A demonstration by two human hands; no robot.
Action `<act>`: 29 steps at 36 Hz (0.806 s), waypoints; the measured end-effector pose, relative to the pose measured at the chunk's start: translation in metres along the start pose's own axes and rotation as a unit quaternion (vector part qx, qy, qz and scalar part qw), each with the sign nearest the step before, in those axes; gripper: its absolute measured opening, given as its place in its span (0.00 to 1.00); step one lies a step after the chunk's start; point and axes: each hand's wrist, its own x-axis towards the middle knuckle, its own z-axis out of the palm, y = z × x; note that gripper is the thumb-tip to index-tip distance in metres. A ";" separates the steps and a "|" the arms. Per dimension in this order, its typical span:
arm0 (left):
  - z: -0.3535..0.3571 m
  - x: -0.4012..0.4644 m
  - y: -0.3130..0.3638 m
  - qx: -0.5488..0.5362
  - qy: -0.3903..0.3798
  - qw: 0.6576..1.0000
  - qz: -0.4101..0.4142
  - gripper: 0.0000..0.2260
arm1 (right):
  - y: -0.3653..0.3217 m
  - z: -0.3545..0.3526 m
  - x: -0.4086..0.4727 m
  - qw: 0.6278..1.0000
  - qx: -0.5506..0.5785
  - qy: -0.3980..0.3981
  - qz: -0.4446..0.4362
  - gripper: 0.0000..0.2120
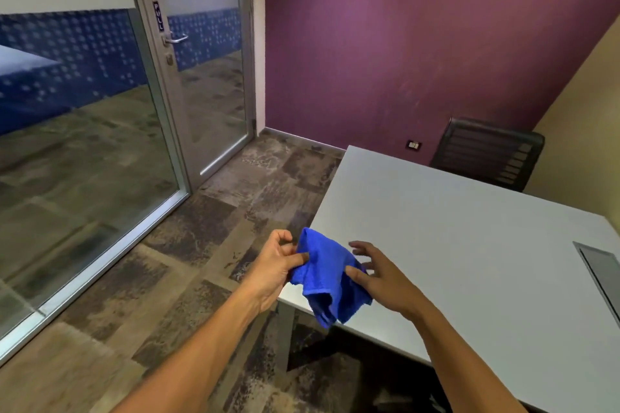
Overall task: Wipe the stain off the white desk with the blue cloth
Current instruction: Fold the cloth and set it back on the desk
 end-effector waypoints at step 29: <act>0.052 0.019 -0.012 0.351 0.056 0.930 0.092 0.17 | -0.018 0.014 0.000 0.981 0.072 0.168 -0.068 0.06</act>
